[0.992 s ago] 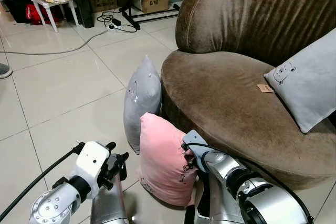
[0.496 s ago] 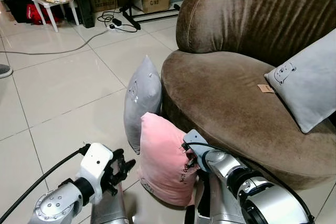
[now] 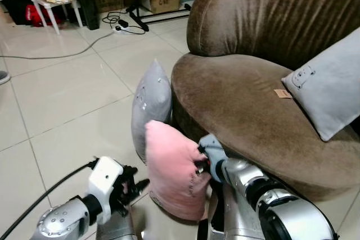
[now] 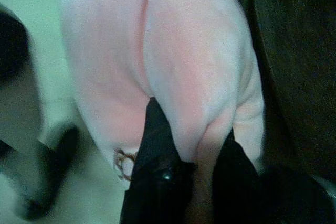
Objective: Move the pillow to the sofa from floor
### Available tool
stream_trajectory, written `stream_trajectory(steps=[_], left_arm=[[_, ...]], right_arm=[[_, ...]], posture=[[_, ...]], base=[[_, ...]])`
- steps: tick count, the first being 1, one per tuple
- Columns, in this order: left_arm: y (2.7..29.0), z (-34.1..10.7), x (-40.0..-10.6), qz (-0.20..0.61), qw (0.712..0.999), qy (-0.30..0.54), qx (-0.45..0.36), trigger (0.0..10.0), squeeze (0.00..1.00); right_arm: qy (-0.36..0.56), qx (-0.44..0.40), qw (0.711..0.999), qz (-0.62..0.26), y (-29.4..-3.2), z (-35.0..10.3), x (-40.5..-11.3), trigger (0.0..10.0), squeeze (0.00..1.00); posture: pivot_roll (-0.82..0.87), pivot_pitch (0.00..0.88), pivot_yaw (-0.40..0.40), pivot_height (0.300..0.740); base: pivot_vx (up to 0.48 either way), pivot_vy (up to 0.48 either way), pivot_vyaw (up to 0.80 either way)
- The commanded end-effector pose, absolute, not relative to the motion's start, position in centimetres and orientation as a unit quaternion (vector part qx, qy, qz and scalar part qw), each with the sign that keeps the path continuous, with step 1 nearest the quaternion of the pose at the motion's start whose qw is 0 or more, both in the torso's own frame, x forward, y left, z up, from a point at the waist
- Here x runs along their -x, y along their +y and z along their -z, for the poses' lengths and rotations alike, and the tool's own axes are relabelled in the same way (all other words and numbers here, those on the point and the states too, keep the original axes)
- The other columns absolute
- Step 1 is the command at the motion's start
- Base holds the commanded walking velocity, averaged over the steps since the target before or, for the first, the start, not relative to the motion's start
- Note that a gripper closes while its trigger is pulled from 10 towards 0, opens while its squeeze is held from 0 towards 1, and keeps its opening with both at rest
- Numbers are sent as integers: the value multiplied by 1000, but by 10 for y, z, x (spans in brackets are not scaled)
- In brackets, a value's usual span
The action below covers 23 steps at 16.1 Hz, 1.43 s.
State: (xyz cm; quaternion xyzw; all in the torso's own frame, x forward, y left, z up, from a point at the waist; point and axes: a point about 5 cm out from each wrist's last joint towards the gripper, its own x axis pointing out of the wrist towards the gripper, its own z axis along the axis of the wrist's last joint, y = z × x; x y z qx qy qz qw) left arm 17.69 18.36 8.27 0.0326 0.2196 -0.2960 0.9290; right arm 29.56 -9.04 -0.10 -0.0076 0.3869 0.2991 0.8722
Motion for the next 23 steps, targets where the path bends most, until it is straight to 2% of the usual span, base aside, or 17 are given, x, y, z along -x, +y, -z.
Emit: stream_trajectory(steps=[1, 2, 4, 6, 8, 9, 10, 12, 15, 17, 20, 21, 23], left_arm=[[188, -92, -178, 271, 943, 194, -26, 10000, 0], [190, -95, -179, 252, 950, 183, -23, 10000, 0], [196, -103, -178, 202, 967, 156, -17, 10000, 0], [194, -102, -178, 196, 968, 153, -22, 10000, 0], [191, -104, -186, 189, 971, 139, -38, 10000, 0], [193, -107, -193, 176, 975, 125, -53, 10000, 0], [195, -111, -200, 160, 978, 109, -74, 10000, 0], [194, -120, -209, 137, 983, 78, -99, 10000, 0], [188, -135, -220, 123, 987, 36, -98, 10000, 0], [189, -142, -230, 118, 988, 19, -93, 10000, 0], [186, -145, -235, 131, 986, 12, -103, 10000, 0], [186, -146, -236, 131, 985, 9, -110, 10000, 0], [190, -154, -237, 125, 985, 1, -116, 10000, 0]], right_arm=[[347, -82, 880, -315, -88, -22, -313, 0, 0], [328, -126, 879, -323, -93, -32, -318, 0, 0], [240, -233, 887, -318, -123, -73, -334, 0, 0], [169, -282, 897, -294, -149, -107, -338, 0, 0], [108, -279, 910, -287, -164, -132, -331, 0, 0], [83, -261, 920, -279, -167, -142, -327, 2510, 0], [58, -240, 930, -272, -167, -153, -322, 10000, 0], [6, -249, 935, -251, -166, -179, -315, 10000, 0], [-134, -371, 889, -231, -180, -247, -313, 10000, 0], [-185, -385, 878, -215, -193, -280, -323, 10000, 0], [-180, -337, 906, -184, -200, -294, -334, 10000, 0], [-164, -293, 928, -160, -205, -293, -336, 10000, 0], [-127, -235, 955, -127, -214, -284, -340, 10000, 0]], posture=[[106, 0, -62, 420], [108, 0, -65, 420], [101, 0, -65, 420], [77, 0, -47, 420], [58, 0, -30, 420], [57, 0, -29, 420], [57, 0, -32, 420], [56, 0, -35, 420], [53, 0, -35, 430], [46, 0, -34, 450], [43, 0, -35, 470], [51, 0, -44, 480], [66, 0, -56, 500]], base=[[0, 0, 0], [0, 0, 0], [0, 0, 0], [0, 0, 0], [0, 0, 0], [0, 0, 0], [0, 0, 0], [0, 0, 0], [0, 0, 0], [0, 0, 0], [0, 0, 0], [0, 0, 0], [0, 0, 0]])
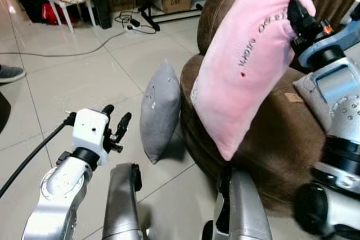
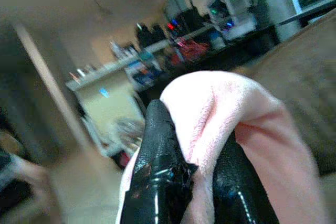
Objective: Move the pillow to the sofa from floor
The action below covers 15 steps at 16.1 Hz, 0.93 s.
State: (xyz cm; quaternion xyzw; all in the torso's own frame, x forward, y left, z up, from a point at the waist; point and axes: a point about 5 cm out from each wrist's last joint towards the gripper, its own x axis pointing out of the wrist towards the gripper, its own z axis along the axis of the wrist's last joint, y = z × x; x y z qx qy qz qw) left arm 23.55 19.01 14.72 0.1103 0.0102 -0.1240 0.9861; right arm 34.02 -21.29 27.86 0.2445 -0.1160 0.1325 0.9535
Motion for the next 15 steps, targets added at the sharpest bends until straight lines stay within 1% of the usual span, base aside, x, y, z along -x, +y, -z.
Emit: stream_trajectory(steps=[1, 3, 4, 7, 8, 11, 15], left_arm=[[191, -155, -237, 125, 985, 0, -119, 10000, 0], [193, -157, -237, 124, 984, -2, -130, 10000, 0], [195, -161, -238, 123, 983, -6, -135, 10000, 0], [195, -163, -237, 122, 980, -6, -154, 10000, 0], [193, -164, -236, 126, 979, -7, -158, 10000, 0], [192, -162, -238, 133, 977, 3, -167, 10000, 0], [188, -160, -242, 134, 976, 6, -171, 10000, 0]], right_arm=[[-118, -226, 959, -122, -213, -280, -341, 10000, 0], [-102, -203, 966, -123, -206, -272, -345, 10000, 0], [-77, -190, 972, -112, -197, -260, -351, 10000, 0], [-36, -162, 983, -75, -198, -234, -355, 10000, 0], [-15, -147, 987, -57, -199, -219, -354, 10000, 0], [10, -121, 991, -52, -198, -184, -343, 10000, 0], [40, -99, 994, -32, -204, -156, -331, 10000, 0]], posture=[[69, 0, -59, 505], [76, 0, -63, 520], [90, 0, -74, 535], [110, 0, -83, 560], [112, 0, -83, 570], [103, 0, -65, 600], [89, 0, -49, 635]], base=[[0, 0, 0], [0, 0, 0], [0, 0, 0], [0, 0, 0], [0, 0, 0], [0, 0, 0], [0, 0, 0]])
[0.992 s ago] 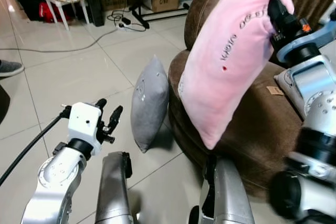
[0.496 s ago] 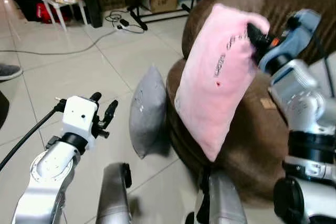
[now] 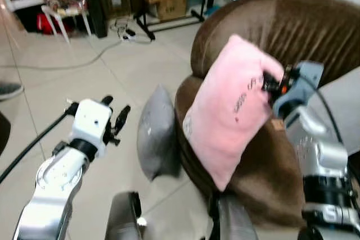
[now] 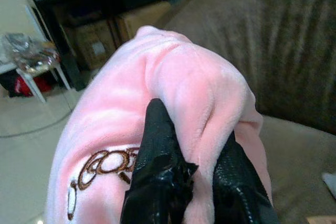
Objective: Move the pillow to the sofa from floor
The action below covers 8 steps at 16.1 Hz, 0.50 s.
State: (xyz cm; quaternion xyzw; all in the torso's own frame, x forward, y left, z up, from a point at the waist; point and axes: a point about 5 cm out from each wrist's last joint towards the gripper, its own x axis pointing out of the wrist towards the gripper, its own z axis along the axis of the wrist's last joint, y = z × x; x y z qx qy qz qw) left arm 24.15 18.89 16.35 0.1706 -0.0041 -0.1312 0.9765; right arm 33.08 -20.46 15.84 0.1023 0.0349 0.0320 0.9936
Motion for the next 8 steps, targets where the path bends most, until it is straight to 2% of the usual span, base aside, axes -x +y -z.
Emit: stream_trajectory(steps=[1, 8], left_arm=[[186, -160, -243, 133, 976, 5, -172, 10000, 0], [184, -159, -245, 132, 976, 6, -174, 10000, 0]], right_arm=[[37, -99, 994, -32, -202, -154, -329, 10000, 0], [27, -94, 994, -44, -195, -157, -330, 10000, 0]], posture=[[84, 0, -42, 645], [86, 0, -47, 720]], base=[[0, 0, 0], [0, 0, 0]])
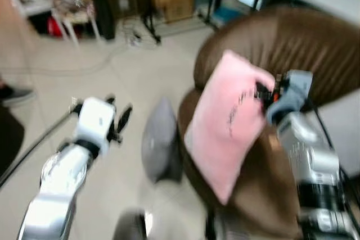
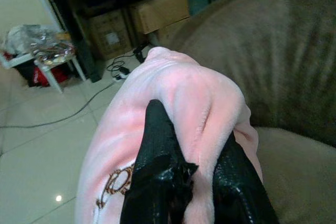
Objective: Move the pillow to the sofa from floor
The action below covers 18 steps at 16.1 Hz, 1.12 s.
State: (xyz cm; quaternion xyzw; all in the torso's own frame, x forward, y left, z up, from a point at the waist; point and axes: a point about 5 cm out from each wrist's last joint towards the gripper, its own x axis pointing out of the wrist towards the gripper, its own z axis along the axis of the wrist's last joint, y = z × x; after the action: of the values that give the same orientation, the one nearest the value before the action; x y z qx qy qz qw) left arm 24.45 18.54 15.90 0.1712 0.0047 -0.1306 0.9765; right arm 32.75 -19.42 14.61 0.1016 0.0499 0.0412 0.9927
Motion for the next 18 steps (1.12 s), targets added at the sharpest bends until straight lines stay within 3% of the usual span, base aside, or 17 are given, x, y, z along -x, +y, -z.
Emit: stream_trajectory(steps=[1, 5, 9, 11, 13, 18], left_arm=[[184, -159, -244, 133, 976, 6, -174, 10000, 0], [184, -158, -242, 136, 975, 10, -176, 10000, 0], [183, -162, -244, 145, 973, 5, -181, 10000, 0], [182, -164, -244, 146, 972, 0, -182, 10000, 0], [185, -165, -246, 121, 977, -6, -177, 10000, 0], [189, -165, -246, 107, 980, 3, -168, 10000, 0]], right_arm=[[27, -94, 994, -45, -195, -157, -330, 10000, 0], [21, -93, 994, -48, -194, -160, -330, 10000, 0], [-93, -216, 971, -37, -207, -213, -338, 10000, 0], [-74, -184, 980, -30, -205, -210, -340, 10000, 0], [-35, -144, 988, -51, -190, -196, -339, 10000, 0], [3, -158, 982, -99, -146, -179, -336, 10000, 0]], posture=[[87, 0, -49, 730], [89, 0, -48, 740], [89, 0, -39, 740], [91, 0, -41, 740], [96, 0, -46, 740], [112, 0, -53, 740]], base=[[0, 0, 0], [0, 0, 0], [0, 0, 0], [0, 0, 0], [0, 0, -234], [0, 0, -800]])
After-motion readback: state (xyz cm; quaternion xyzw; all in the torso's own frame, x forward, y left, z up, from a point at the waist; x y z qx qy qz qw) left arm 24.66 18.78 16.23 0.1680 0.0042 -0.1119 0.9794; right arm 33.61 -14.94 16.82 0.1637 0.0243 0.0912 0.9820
